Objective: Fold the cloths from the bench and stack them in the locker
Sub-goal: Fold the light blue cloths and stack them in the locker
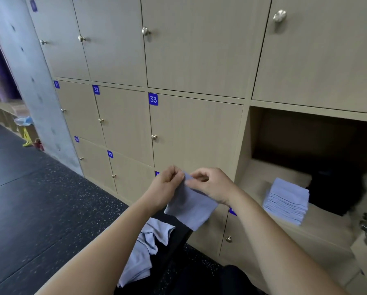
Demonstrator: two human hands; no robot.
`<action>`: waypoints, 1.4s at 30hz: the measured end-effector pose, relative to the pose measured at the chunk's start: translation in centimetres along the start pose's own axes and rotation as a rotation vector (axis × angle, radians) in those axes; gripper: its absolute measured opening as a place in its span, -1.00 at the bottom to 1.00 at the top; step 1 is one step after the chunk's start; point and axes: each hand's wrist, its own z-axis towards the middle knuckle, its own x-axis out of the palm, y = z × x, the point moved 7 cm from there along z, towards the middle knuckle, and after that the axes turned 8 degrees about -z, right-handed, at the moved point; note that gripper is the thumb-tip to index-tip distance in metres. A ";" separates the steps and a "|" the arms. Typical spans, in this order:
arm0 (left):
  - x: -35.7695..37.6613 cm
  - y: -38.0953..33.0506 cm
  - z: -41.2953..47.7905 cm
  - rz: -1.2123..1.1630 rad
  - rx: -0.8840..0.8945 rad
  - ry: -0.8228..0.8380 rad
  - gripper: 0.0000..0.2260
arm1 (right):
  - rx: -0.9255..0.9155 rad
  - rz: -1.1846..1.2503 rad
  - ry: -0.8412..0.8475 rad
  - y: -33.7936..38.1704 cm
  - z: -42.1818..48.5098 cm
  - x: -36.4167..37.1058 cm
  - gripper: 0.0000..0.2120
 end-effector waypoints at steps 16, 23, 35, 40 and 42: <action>2.5 1.7 0.3 -0.013 -0.038 -0.054 -0.73 | 0.100 0.279 -0.406 -4.9 -3.9 -5.4 -0.72; 5.2 2.4 0.7 -0.361 -0.199 -0.056 -0.65 | 0.147 0.227 -0.512 -7.3 -4.8 -5.9 -0.73; 11.9 2.3 0.4 0.207 -0.105 -0.152 -0.62 | 0.368 -0.084 -0.742 -11.8 -8.0 -7.6 -0.56; 14.4 3.2 1.1 0.211 -0.143 -0.074 -0.61 | 0.413 0.107 -0.696 -14.8 -9.3 -8.7 -0.54; 15.6 3.7 1.5 0.161 -0.167 -0.050 -0.60 | 0.411 0.166 -0.669 -15.9 -10.1 -9.3 -0.55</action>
